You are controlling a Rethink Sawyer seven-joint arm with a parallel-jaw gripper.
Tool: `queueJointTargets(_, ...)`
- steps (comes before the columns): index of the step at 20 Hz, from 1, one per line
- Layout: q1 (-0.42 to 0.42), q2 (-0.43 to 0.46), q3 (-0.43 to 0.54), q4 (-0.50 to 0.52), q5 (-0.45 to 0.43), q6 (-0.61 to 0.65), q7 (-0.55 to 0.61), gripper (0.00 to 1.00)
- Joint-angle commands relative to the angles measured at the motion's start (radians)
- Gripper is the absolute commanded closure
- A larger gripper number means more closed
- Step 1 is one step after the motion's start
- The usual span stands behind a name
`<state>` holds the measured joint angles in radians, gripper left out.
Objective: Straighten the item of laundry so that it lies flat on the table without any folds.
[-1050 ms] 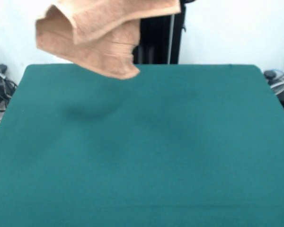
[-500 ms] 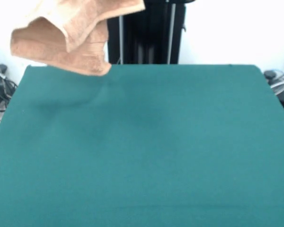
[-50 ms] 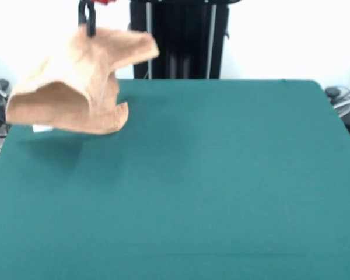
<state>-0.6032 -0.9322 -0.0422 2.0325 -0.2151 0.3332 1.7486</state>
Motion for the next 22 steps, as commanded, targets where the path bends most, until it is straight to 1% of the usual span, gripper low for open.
queueJointTargets(1, 0.006, 0.256, 0.110, 0.059, -0.121, -0.217, 0.050, 1.00)
queueJointTargets(4, 0.046, 0.278, 0.087, 0.046, -0.125, -0.250, 0.082, 1.00)
queueJointTargets(7, 0.066, 0.273, 0.078, 0.060, -0.117, -0.264, 0.103, 1.00)
queueJointTargets(10, 0.081, 0.212, 0.079, 0.099, -0.098, -0.242, 0.115, 1.00)
queueJointTargets(12, 0.091, 0.175, 0.102, 0.112, -0.078, -0.235, 0.127, 1.00)
queueJointTargets(14, 0.084, 0.186, 0.150, 0.103, -0.074, -0.283, 0.140, 1.00)
queueJointTargets(17, 0.081, 0.240, 0.180, 0.075, -0.075, -0.343, 0.150, 1.00)
queueJointTargets(22, 0.102, 0.248, 0.166, 0.070, -0.074, -0.368, 0.162, 1.00)
